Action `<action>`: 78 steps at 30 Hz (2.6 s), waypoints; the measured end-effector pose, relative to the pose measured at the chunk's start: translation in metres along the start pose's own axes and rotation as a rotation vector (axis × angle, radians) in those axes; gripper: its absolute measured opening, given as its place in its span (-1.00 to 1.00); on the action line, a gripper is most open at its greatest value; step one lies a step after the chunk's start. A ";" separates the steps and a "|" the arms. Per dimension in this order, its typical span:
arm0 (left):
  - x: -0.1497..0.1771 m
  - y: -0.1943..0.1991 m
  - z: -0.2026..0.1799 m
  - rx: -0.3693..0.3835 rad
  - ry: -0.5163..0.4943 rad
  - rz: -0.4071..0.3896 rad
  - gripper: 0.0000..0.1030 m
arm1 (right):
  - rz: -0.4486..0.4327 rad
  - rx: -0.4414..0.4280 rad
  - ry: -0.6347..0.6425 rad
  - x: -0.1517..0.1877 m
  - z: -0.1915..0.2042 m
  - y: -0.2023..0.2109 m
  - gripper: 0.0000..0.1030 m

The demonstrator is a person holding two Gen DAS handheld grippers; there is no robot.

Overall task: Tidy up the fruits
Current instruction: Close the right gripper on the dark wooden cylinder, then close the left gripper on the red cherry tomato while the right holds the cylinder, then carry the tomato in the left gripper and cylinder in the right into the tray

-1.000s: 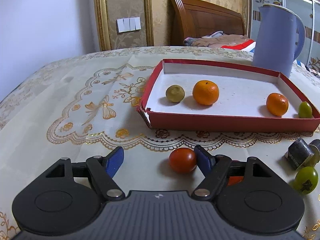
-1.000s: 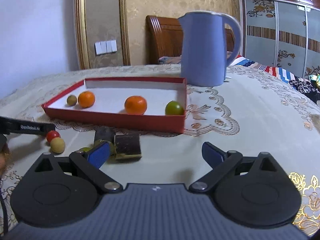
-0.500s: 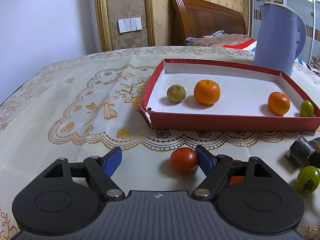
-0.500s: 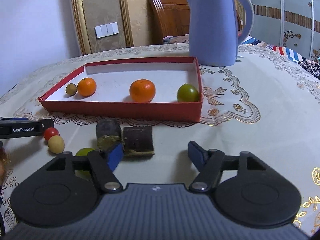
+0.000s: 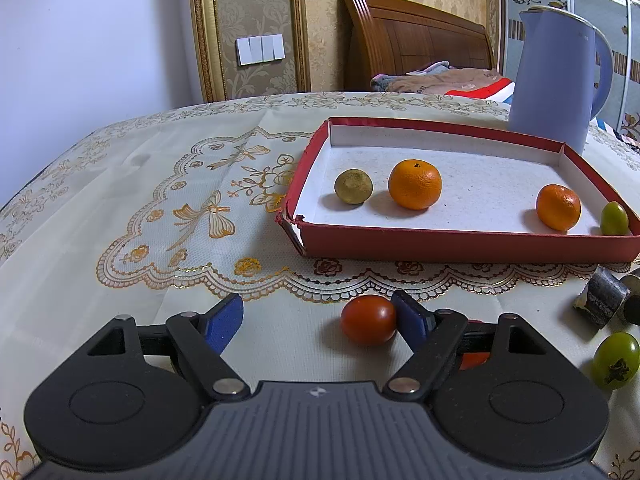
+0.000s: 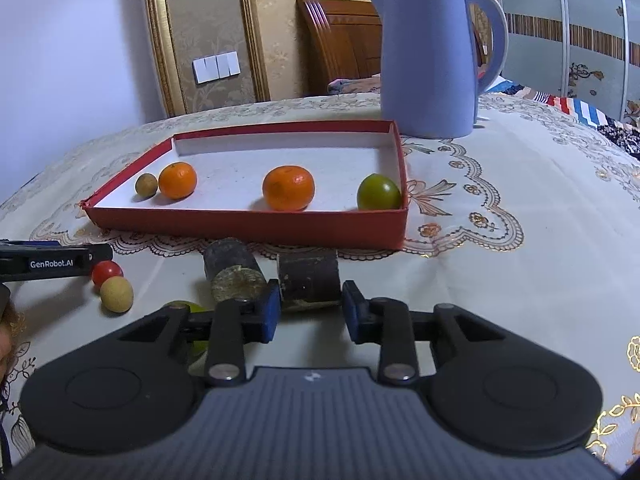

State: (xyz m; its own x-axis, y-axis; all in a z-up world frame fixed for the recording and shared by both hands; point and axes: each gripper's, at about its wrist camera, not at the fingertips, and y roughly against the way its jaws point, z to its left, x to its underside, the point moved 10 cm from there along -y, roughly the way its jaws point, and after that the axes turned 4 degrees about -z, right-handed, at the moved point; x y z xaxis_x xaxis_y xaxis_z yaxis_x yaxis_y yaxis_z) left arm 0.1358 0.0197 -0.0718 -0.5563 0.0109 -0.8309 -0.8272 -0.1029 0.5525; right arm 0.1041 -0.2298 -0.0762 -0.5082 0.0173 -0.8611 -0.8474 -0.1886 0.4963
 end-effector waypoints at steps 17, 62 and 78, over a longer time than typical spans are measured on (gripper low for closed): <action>0.000 0.002 -0.004 0.012 -0.032 -0.008 0.56 | 0.005 0.003 -0.008 0.001 -0.001 -0.001 -0.41; -0.001 0.025 -0.012 0.103 -0.047 -0.079 -0.49 | -0.049 0.036 -0.030 -0.006 -0.008 0.007 -0.41; -0.008 0.030 -0.009 0.095 -0.013 -0.106 -0.49 | -0.090 0.031 -0.026 -0.016 -0.004 0.011 -0.41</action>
State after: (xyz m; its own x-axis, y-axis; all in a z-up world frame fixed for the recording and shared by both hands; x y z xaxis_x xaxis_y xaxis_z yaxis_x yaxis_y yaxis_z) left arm 0.1163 0.0078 -0.0488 -0.4657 0.0293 -0.8844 -0.8849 -0.0059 0.4658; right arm 0.1034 -0.2365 -0.0574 -0.4332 0.0587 -0.8994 -0.8941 -0.1543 0.4205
